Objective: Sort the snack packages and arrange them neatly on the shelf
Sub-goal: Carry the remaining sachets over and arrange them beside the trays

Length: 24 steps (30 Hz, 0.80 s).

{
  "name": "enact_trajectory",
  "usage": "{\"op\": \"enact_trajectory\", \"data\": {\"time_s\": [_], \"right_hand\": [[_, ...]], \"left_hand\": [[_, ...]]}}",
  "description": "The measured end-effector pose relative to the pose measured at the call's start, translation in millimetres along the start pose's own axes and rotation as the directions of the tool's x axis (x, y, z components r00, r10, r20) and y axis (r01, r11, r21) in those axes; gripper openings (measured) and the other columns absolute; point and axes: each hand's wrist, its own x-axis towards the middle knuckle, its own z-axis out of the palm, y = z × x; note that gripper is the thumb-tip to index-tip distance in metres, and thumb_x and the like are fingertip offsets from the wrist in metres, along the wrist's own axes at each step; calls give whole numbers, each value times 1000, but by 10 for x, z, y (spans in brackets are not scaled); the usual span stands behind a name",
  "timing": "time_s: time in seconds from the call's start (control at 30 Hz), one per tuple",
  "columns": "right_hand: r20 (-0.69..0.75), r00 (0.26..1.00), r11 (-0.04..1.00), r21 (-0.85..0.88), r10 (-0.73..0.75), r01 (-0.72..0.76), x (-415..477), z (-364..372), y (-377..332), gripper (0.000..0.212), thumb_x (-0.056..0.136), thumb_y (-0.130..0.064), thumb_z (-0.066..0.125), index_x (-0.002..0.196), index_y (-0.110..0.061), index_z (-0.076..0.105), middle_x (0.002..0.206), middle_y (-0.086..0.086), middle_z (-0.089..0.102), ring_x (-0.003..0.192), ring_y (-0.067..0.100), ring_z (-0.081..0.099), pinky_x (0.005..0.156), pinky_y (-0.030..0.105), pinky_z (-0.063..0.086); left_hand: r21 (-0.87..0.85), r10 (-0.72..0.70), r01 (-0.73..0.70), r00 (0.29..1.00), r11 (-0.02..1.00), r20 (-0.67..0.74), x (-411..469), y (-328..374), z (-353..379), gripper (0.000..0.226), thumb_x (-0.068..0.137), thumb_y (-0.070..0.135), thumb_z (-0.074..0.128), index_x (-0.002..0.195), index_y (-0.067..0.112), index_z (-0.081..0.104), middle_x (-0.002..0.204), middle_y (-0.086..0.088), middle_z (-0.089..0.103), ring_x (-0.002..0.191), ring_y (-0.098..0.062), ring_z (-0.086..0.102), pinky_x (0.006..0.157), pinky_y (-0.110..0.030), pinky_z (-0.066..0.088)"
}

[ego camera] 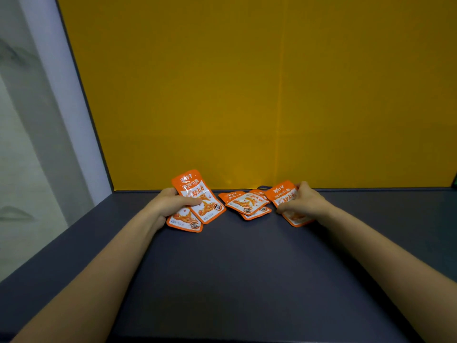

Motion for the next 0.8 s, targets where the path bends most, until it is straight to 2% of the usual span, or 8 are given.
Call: {"op": "enact_trajectory", "data": {"time_s": [0.07,0.13,0.2,0.27,0.4,0.57,0.63,0.8], "right_hand": [[3,1000,1000,18,12,-12,-26,4,-8,82,72,-36,79,134,-10,33,134,12,50,119,28,52,93,37,45],[-9,1000,999,49,9,-8,-29,25,-3,69,73,-39,77,127,-11,44,129,10,54,115,27,55,91,36,46],[-32,999,988,156,-5,10,-11,50,9,42,75,-37,76,103,-13,57,118,11,63,105,27,61,87,35,48],[-34,999,945,327,-4,15,-4,79,-18,24,78,-33,74,86,-15,61,110,13,69,96,27,65,84,35,50],[-74,996,869,494,46,-4,59,207,-161,20,81,-31,70,89,-13,65,108,14,70,99,29,66,91,38,51],[-119,989,961,270,91,-56,192,415,-295,44,85,-39,63,116,-8,62,120,12,63,110,30,59,88,35,47],[-107,989,980,186,98,-77,222,476,-341,53,83,-44,64,121,-8,58,126,13,58,114,30,57,87,35,47],[-131,990,998,24,55,-53,230,585,-418,69,77,-53,68,127,-8,51,136,14,48,128,34,41,99,42,39]], "left_hand": [[-28,9,-9,1000,1000,22,19,11,-16,11,81,10,70,89,13,62,80,-6,72,49,-13,69,50,-26,57],[-80,6,-3,999,997,37,22,21,-30,9,83,9,68,88,13,62,71,-4,73,49,-14,69,49,-27,58],[-116,0,5,999,993,47,8,36,-41,8,84,8,66,88,13,62,63,-3,73,48,-15,69,46,-27,57],[-141,0,6,999,990,45,-8,50,-45,10,83,5,66,89,12,61,73,-8,71,47,-14,68,44,-27,57],[-167,-2,5,1000,986,20,-23,49,-41,18,79,0,68,86,13,57,82,-10,66,44,-14,67,45,-26,56],[-132,-48,52,998,990,35,-43,25,-29,18,75,-9,68,84,5,61,61,-10,72,44,-16,67,42,-25,55],[-86,-50,54,998,995,42,-36,8,-9,17,74,-11,68,86,0,62,64,-14,73,44,-15,67,43,-23,55],[-77,-36,39,999,996,39,-29,25,114,16,74,-11,68,78,2,60,48,-2,67,41,-11,65,41,-18,52]]}}
